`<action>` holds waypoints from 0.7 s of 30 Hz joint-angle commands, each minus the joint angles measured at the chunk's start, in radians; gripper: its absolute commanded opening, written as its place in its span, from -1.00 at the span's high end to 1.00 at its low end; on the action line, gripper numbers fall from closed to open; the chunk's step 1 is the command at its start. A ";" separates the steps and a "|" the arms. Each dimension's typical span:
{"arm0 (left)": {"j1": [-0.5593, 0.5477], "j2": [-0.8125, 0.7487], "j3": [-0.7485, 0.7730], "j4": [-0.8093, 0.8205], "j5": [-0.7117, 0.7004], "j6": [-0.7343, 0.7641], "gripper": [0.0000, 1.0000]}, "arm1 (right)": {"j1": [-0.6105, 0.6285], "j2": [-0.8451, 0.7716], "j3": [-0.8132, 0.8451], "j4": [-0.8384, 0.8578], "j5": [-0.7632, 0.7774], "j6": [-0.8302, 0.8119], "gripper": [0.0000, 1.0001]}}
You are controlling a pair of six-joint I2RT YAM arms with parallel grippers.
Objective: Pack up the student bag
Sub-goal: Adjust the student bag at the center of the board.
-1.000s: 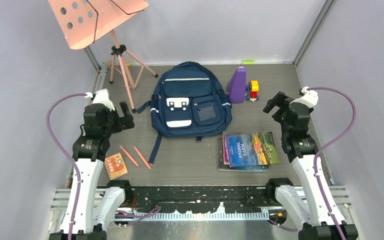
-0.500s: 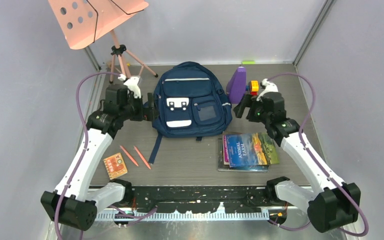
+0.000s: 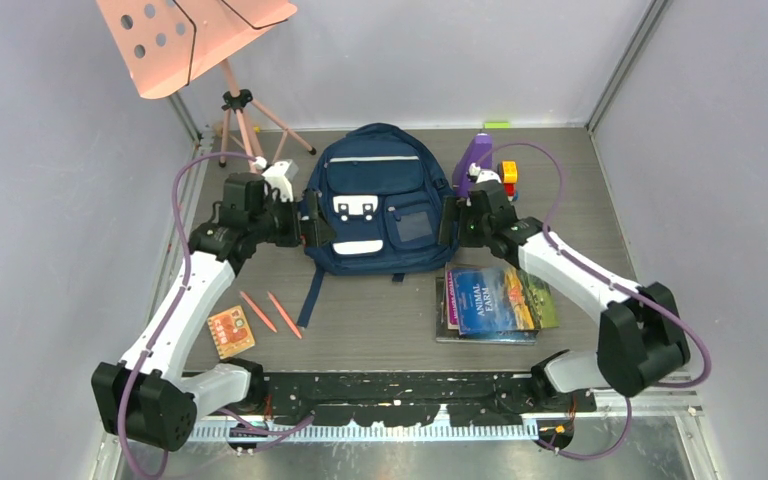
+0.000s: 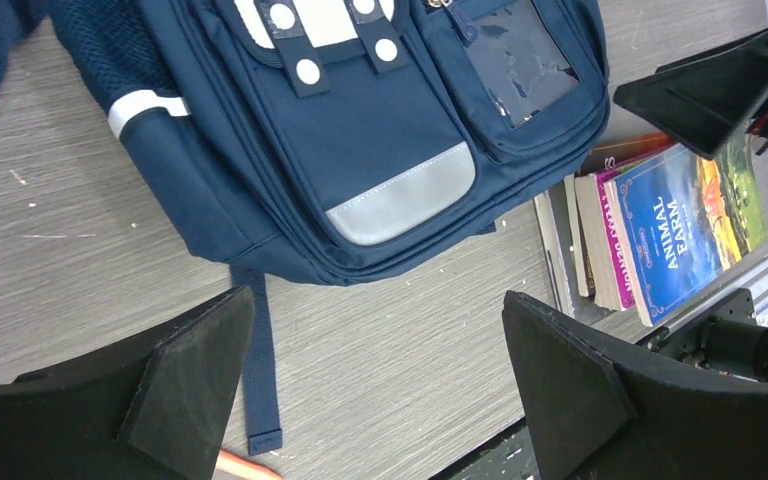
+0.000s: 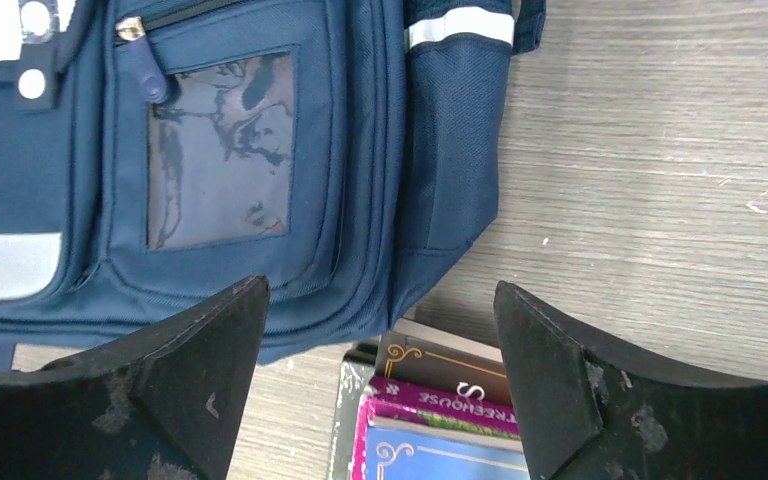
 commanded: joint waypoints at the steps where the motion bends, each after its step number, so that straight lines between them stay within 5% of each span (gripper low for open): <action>1: 0.013 -0.049 0.019 0.003 -0.035 0.030 -0.97 | 0.033 0.065 0.048 0.072 0.077 0.075 -0.78; 9: 0.013 -0.063 0.036 -0.046 -0.150 0.077 -0.97 | 0.109 0.079 -0.042 0.135 0.350 0.215 -0.86; 21: 0.013 -0.057 0.030 -0.037 -0.107 0.064 -0.97 | 0.109 0.187 -0.073 0.376 0.123 0.310 -0.86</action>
